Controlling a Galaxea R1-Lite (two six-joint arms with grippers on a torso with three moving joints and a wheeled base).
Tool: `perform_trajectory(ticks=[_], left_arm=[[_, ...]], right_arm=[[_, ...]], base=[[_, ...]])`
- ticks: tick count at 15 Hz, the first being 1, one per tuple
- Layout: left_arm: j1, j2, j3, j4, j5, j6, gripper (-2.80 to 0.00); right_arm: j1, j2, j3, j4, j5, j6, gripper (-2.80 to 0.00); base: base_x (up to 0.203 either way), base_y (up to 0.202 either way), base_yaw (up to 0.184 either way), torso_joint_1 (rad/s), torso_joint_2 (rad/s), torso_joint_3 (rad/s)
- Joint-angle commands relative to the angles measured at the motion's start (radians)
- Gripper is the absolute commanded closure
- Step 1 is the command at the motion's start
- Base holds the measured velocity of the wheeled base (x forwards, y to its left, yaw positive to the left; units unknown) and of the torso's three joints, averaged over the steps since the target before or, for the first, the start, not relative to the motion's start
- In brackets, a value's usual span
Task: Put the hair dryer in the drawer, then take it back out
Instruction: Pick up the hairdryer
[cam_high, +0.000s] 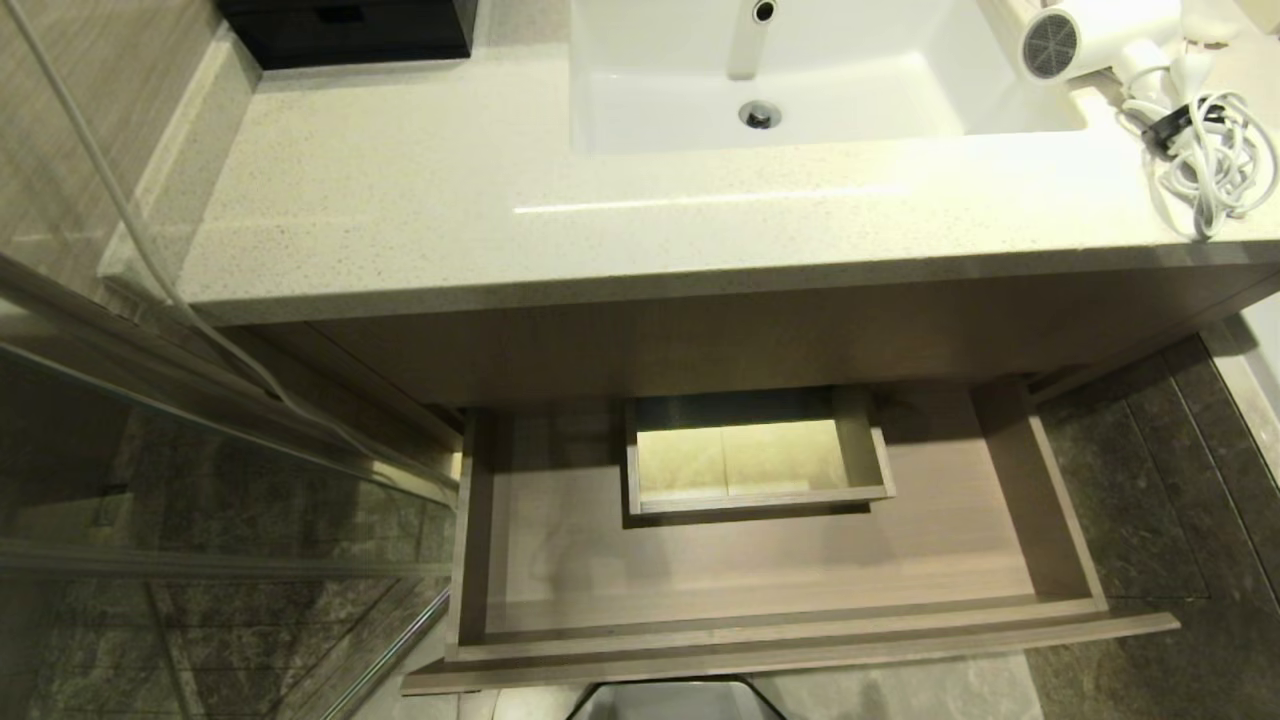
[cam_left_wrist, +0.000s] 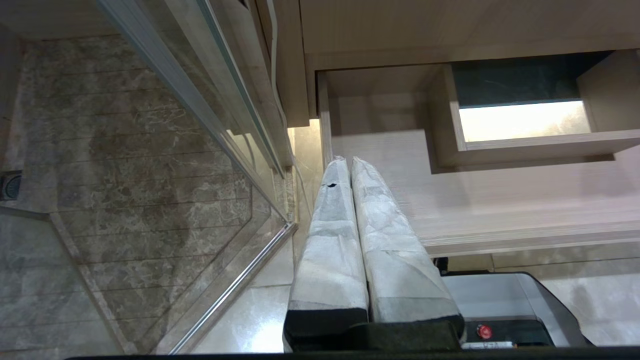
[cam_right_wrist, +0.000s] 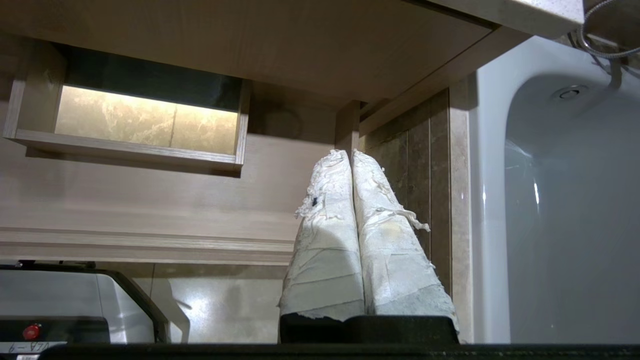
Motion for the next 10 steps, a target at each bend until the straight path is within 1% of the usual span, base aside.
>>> perform_trajectory(ticks=[1, 3, 6, 8, 10], left_arm=[[0.001, 0.0, 0.0, -0.001, 0.0, 0.001, 0.0], [0.001, 0.0, 0.001, -0.001, 0.0, 0.0, 0.0], [0.001, 0.0, 0.0, -0.001, 0.0, 0.0, 0.0], [0.001, 0.0, 0.001, -0.001, 0.0, 0.0, 0.0], [0.001, 0.0, 0.0, -0.001, 0.0, 0.0, 0.0]], right_arm=[[0.0, 0.002, 0.002, -0.003, -0.001, -0.002, 0.0], [0.0, 0.0, 0.005, -0.004, -0.001, -0.003, 0.0], [-0.002, 0.002, -0.004, -0.04, 0.0, -0.017, 0.0], [-0.006, 0.028, -0.02, -0.048, 0.001, -0.022, 0.0], [-0.015, 0.042, -0.044, -0.037, -0.001, -0.04, 0.0]], base=[[0.0, 0.0, 0.0, 0.178, -0.36, -0.185], [0.0, 0.0, 0.0, 0.142, -0.31, -0.149], [0.0, 0.0, 0.0, 0.028, -0.02, 0.0], [0.0, 0.0, 0.0, 0.194, -0.03, 0.157], [0.0, 0.0, 0.0, 0.271, -0.05, 0.212]])
